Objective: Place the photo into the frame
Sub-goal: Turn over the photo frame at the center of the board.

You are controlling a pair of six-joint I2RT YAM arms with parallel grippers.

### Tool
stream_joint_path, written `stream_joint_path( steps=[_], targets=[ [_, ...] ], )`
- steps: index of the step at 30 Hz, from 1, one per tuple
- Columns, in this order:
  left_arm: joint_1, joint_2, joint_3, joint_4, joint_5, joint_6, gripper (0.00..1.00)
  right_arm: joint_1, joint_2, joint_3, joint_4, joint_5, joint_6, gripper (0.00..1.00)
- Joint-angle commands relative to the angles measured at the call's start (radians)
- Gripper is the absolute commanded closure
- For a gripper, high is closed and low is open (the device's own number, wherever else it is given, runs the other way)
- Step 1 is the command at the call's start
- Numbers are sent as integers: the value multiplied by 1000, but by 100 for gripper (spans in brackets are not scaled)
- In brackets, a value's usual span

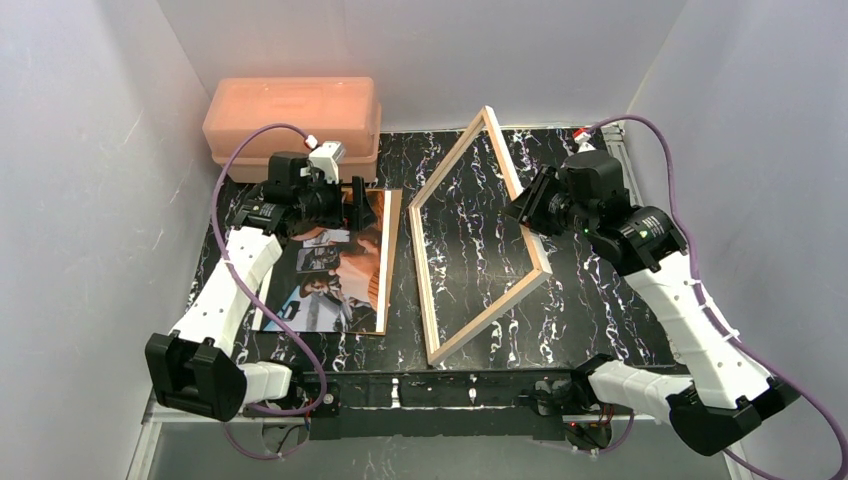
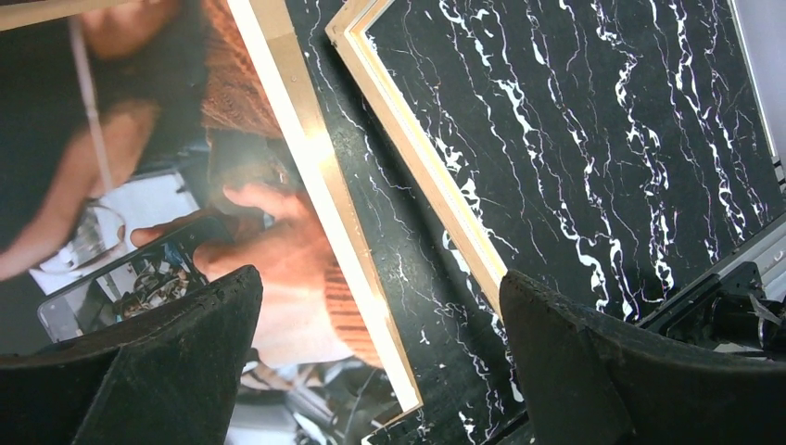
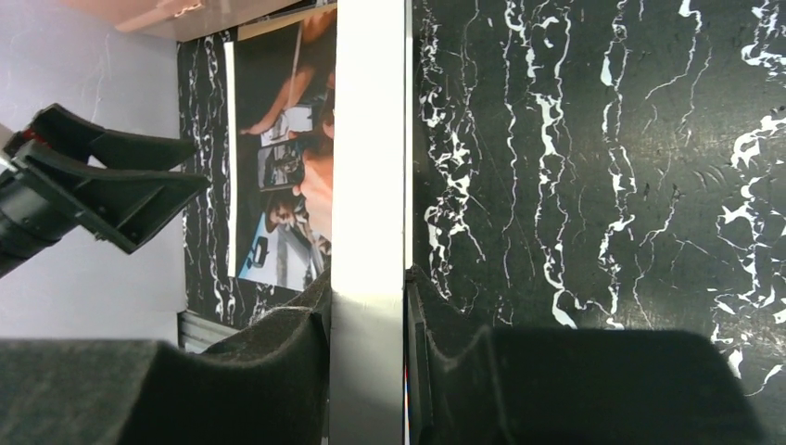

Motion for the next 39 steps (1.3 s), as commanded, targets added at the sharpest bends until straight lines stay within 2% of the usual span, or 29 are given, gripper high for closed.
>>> stream_joint_path(
  steps=[1, 5, 10, 13, 18, 22, 23, 26, 30, 39],
  targets=[
    [-3, -43, 30, -59, 3, 19, 1, -9, -47, -16, 155, 26, -12, 99],
    [-3, -52, 35, -83, -12, 32, 1, -10, -94, -99, 248, 118, -53, 99],
    [2, -34, 82, -151, -46, 28, 1, -10, -162, -301, 455, 201, -112, 99],
    [26, -22, 115, -192, -44, 16, 2, -9, -181, -395, 515, 252, -148, 99],
    [49, -32, 151, -217, -75, 18, 1, -10, -167, -458, 480, 291, -228, 99],
    [49, -52, 160, -206, -99, 23, 1, -10, -182, -515, 455, 402, -309, 99],
    [49, -53, 164, -206, -100, 23, 1, -9, -179, -524, 442, 448, -331, 97],
    [49, -51, 176, -206, -110, 19, 2, -10, -138, -523, 362, 575, -342, 77],
    [50, -54, 175, -190, -133, 0, 2, -10, -66, -538, 308, 640, -333, 72],
    [50, -67, 154, -181, -159, 4, 2, -11, 27, -661, 372, 693, -359, 68]
  ],
)
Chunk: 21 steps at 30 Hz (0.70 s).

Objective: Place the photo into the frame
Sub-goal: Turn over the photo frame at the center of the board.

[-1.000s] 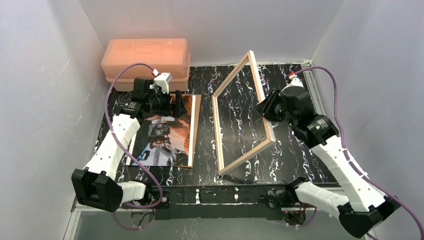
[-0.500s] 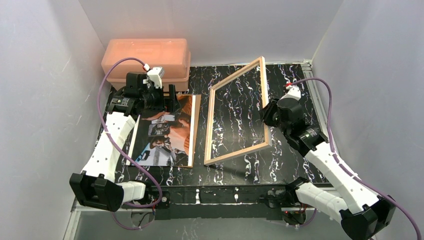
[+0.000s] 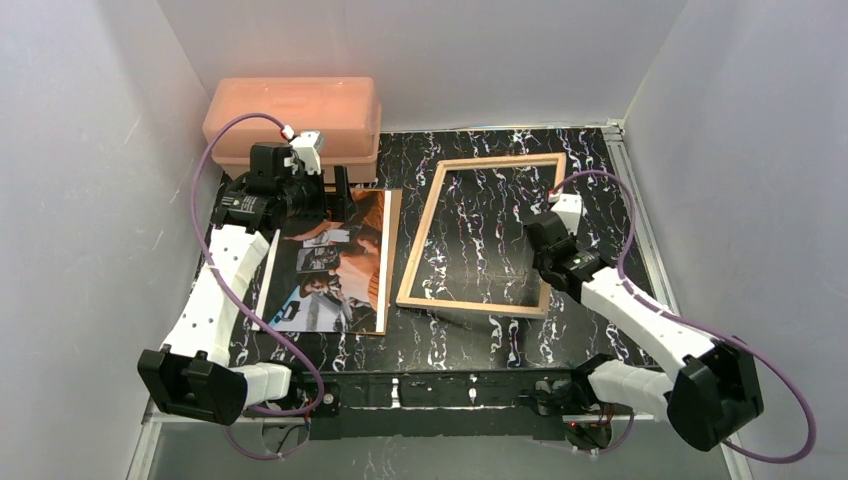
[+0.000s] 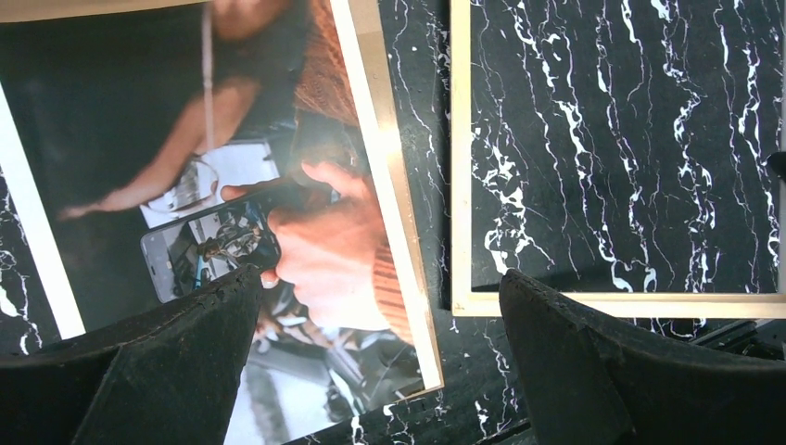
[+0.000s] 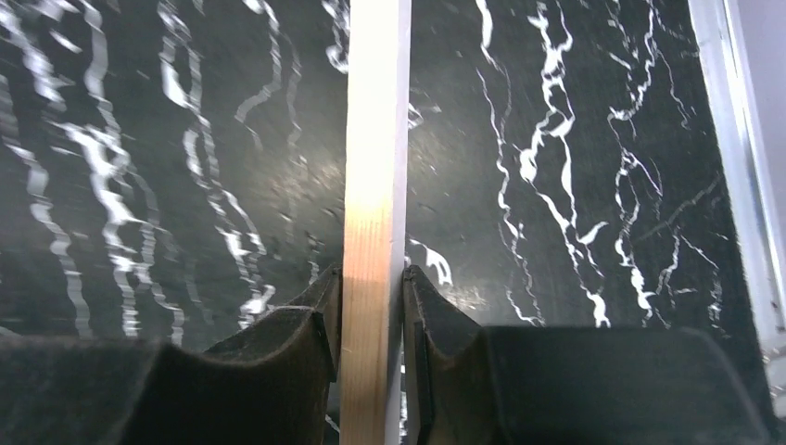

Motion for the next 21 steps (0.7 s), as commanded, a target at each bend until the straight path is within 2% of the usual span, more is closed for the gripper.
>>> stream_joint_path(
  steps=[1, 5, 10, 16, 21],
  targets=[
    [4, -49, 9, 3, -28, 9, 1, -4, 48, -35, 4, 95, -64, 68],
    [6, -61, -2, 6, -36, 23, 2, -8, 112, -40, 17, 100, -89, 68],
    [9, -62, -4, 6, -43, 27, 1, -11, 245, 43, -31, 92, -91, 63],
    [30, -73, 7, 4, -28, 19, 1, -13, 364, 99, -70, 78, -93, 47],
    [70, -78, 25, -18, 10, 10, 2, -16, 340, 137, -73, 56, -76, 34]
  ],
)
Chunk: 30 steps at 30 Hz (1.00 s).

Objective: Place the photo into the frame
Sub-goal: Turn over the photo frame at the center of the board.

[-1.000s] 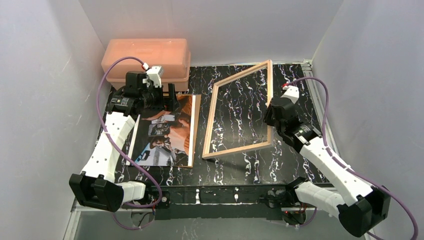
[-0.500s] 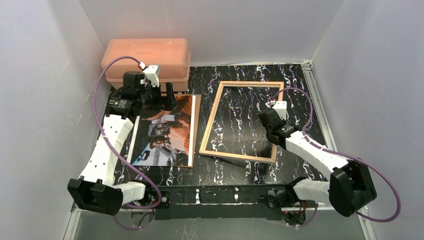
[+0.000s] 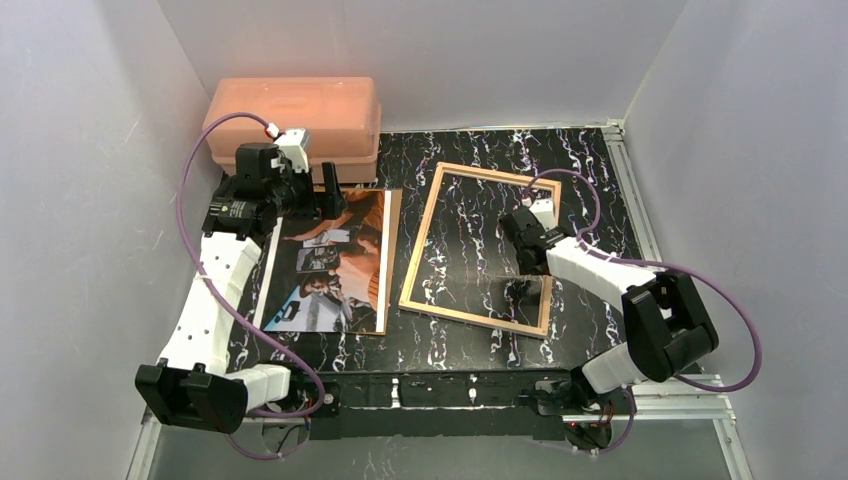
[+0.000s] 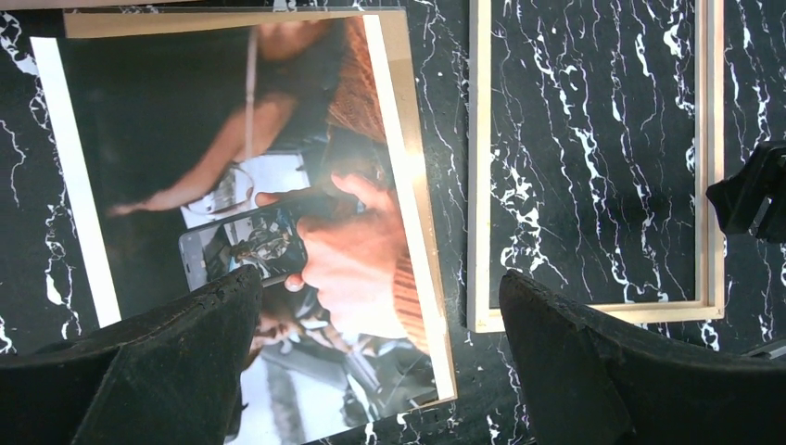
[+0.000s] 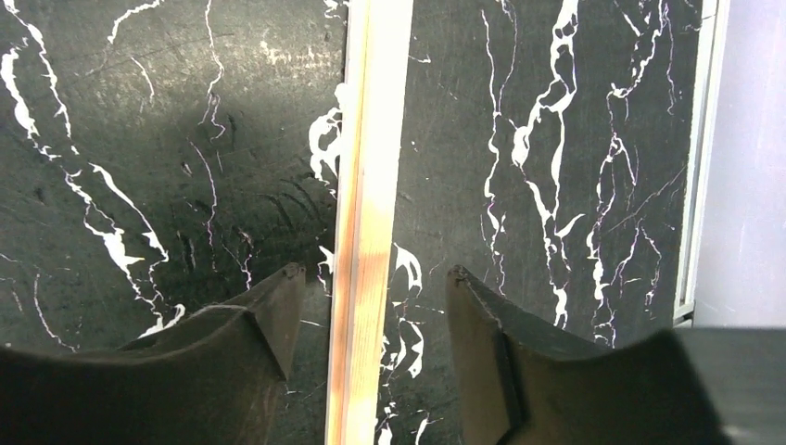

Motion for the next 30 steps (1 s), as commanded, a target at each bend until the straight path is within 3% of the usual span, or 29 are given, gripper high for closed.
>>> stream_joint_path(
  steps=[1, 6, 13, 17, 21, 30],
  targets=[
    [37, -31, 28, -29, 43, -4, 2, -5, -47, 87, -14, -20, 17, 32],
    [106, 15, 90, -99, 107, -28, 1, 42, -16, 195, 41, -154, 102, 20],
    [210, 57, 163, -238, 112, 39, 2, 288, 345, 511, 72, -125, 165, 16],
    [271, 62, 163, -296, 122, 68, 1, 359, 551, 746, 41, -132, 172, 20],
    [323, 79, 182, -348, 133, 84, 2, 370, 681, 867, 24, -149, 175, 27],
    [378, 61, 178, -346, 136, 102, 2, 384, 728, 859, 42, -156, 159, 39]
  ],
)
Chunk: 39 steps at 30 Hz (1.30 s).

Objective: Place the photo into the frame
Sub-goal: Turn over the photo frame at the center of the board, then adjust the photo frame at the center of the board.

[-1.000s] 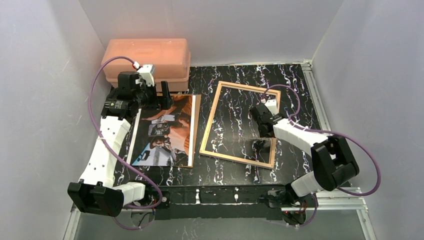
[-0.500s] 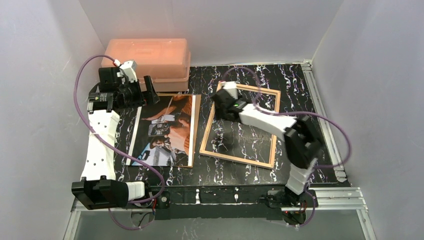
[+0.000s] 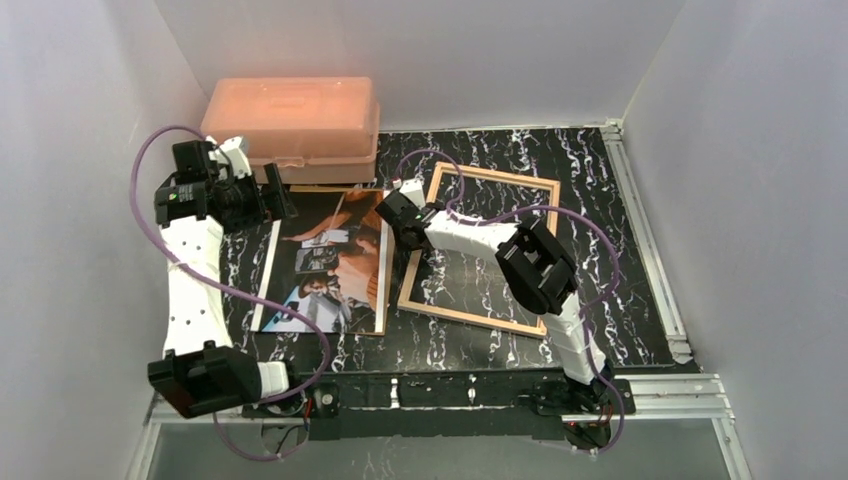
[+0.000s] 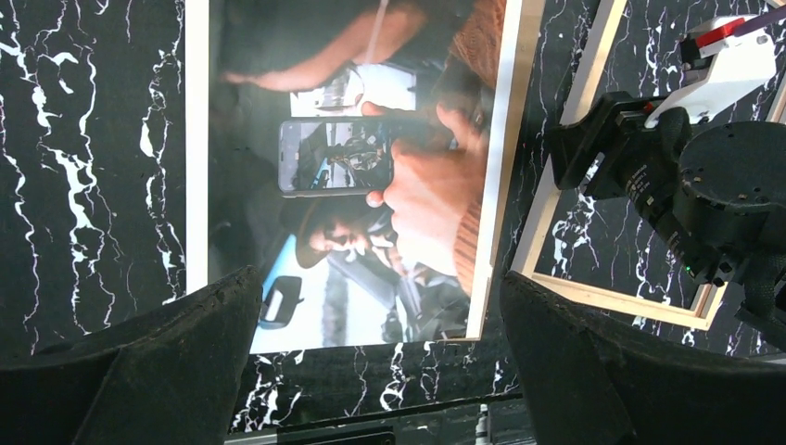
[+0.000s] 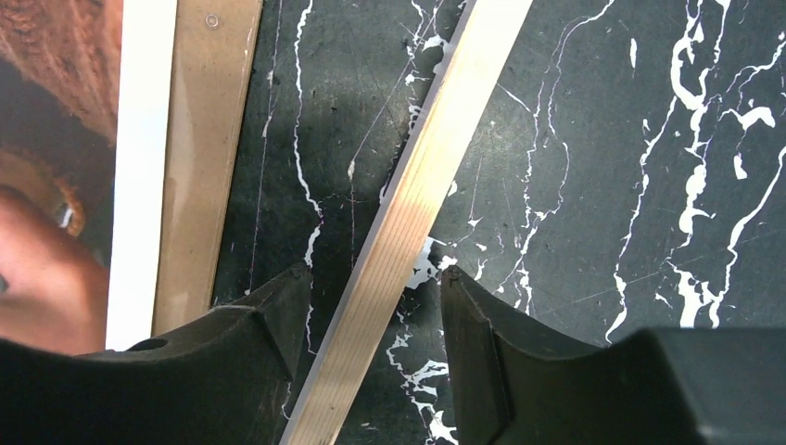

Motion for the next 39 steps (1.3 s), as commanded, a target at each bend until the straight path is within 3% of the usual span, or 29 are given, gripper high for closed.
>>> stream_joint_path(
  steps=[1, 5, 10, 18, 26, 39],
  targets=[
    [14, -23, 31, -36, 17, 27, 1, 2, -7, 5, 21, 1, -2, 43],
    [28, -21, 18, -49, 7, 40, 1, 12, 2, -18, 41, -45, -37, 65],
    [40, -16, -3, -50, -4, 59, 1, 28, -49, -98, 53, -42, -93, 77],
    [44, -15, -46, -24, -35, 104, 1, 28, -179, -269, 115, -12, -75, 79],
    [44, -50, -69, -17, -47, 132, 2, 36, -128, -222, 29, 24, 199, 88],
    [44, -22, -102, -35, -18, 152, 1, 68, -48, -95, -18, 184, 332, 93]
  ],
)
